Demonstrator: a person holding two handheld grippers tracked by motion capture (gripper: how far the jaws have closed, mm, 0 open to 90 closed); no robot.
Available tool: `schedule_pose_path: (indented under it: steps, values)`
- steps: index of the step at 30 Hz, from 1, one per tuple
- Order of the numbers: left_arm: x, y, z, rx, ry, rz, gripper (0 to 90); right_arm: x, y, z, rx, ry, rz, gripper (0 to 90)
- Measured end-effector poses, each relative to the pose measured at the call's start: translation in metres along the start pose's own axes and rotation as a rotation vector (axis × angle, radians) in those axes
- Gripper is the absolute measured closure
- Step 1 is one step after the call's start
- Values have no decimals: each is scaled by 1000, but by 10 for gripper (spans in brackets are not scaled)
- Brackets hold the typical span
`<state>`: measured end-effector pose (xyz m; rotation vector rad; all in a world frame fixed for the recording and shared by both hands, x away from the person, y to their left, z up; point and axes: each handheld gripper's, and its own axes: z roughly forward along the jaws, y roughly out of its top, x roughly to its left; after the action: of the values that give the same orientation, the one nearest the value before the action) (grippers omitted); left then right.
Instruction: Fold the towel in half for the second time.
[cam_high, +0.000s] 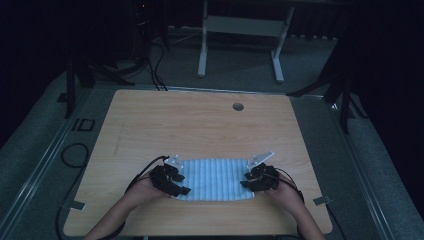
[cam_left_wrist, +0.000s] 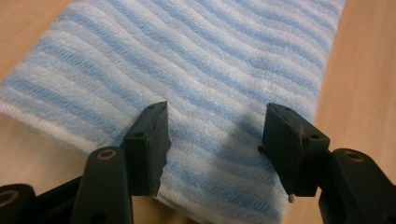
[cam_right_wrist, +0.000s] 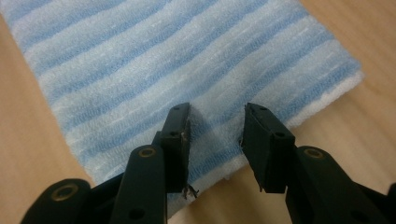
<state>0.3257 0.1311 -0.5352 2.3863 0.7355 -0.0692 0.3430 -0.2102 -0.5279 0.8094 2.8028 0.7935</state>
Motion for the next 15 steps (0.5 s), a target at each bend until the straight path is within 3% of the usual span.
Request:
schedule_pose_path:
  steps: [1, 6, 8, 15]
  values:
    - [10, 5, 0, 2, 8, -12, 405, -5, 5, 2, 5, 6, 1, 610]
    - [26, 11, 0, -2, 20, -31, 405, -20, 17, 9, 3, 1, 19, 578]
    - [34, 16, 0, -4, 43, -43, 405, -26, 21, 12, -2, 2, 28, 575]
    - [50, 25, 2, -3, 61, -61, 404, -46, 38, 22, 3, -21, 36, 540]
